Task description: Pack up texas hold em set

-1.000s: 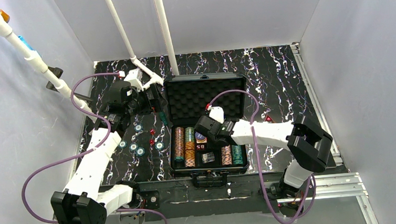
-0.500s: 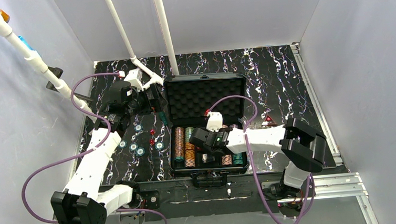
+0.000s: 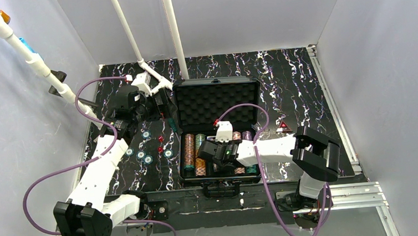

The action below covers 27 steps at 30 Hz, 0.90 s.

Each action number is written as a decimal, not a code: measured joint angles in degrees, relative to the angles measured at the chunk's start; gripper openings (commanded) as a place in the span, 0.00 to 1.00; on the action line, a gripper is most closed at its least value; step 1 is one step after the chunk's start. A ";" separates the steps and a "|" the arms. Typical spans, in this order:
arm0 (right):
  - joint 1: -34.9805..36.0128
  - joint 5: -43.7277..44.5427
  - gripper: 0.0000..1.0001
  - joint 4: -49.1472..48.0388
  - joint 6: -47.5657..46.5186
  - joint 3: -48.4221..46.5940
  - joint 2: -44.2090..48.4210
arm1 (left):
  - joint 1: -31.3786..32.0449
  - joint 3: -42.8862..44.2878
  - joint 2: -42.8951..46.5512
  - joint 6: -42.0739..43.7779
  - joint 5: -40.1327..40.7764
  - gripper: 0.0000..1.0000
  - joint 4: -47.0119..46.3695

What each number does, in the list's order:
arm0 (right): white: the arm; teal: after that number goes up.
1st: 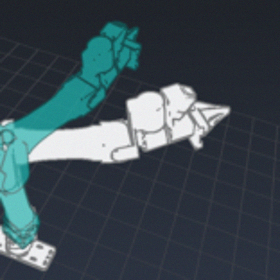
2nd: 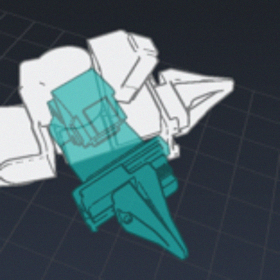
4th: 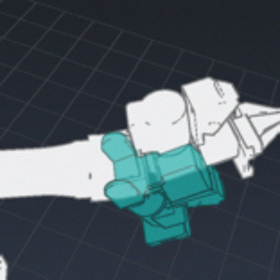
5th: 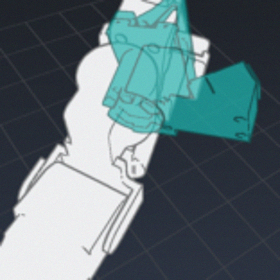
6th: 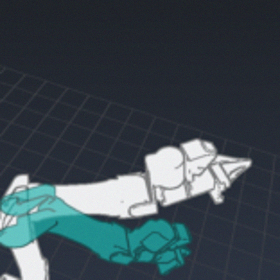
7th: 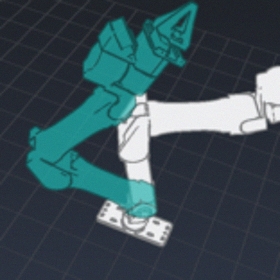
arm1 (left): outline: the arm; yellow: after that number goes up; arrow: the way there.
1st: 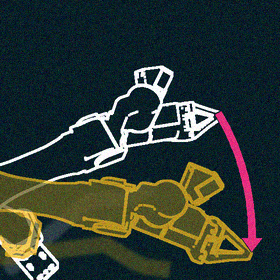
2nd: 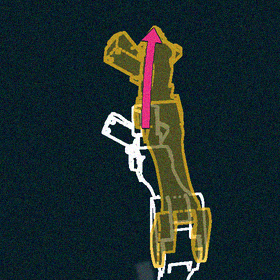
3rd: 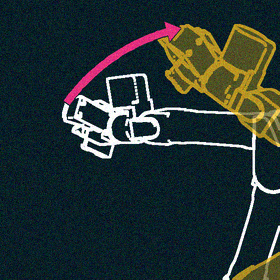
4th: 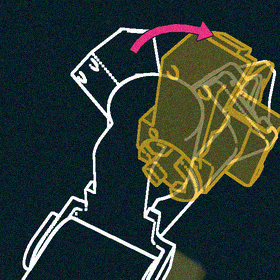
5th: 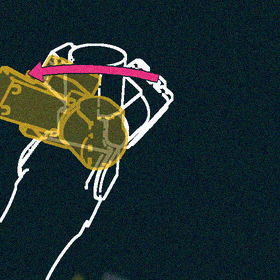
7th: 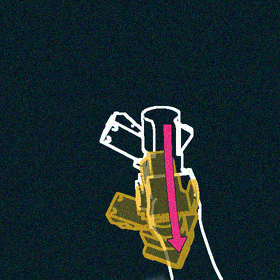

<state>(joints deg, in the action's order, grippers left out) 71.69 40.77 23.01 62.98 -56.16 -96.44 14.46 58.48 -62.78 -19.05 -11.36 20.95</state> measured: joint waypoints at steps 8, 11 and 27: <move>0.17 -0.31 0.44 -1.35 -2.95 0.81 0.08 | 0.32 0.00 0.00 0.23 0.48 0.99 0.02; 0.10 -0.21 0.46 -0.96 -3.40 0.83 0.31 | 0.41 0.00 0.00 0.41 0.81 0.99 0.02; 1.15 -1.99 0.49 -0.63 -9.25 4.08 17.60 | 2.34 -0.80 -6.05 -3.24 9.06 0.99 4.62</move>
<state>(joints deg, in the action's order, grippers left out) 72.84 38.77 22.38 53.72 -52.08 -78.84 16.81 57.68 -68.84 -22.29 -2.30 25.57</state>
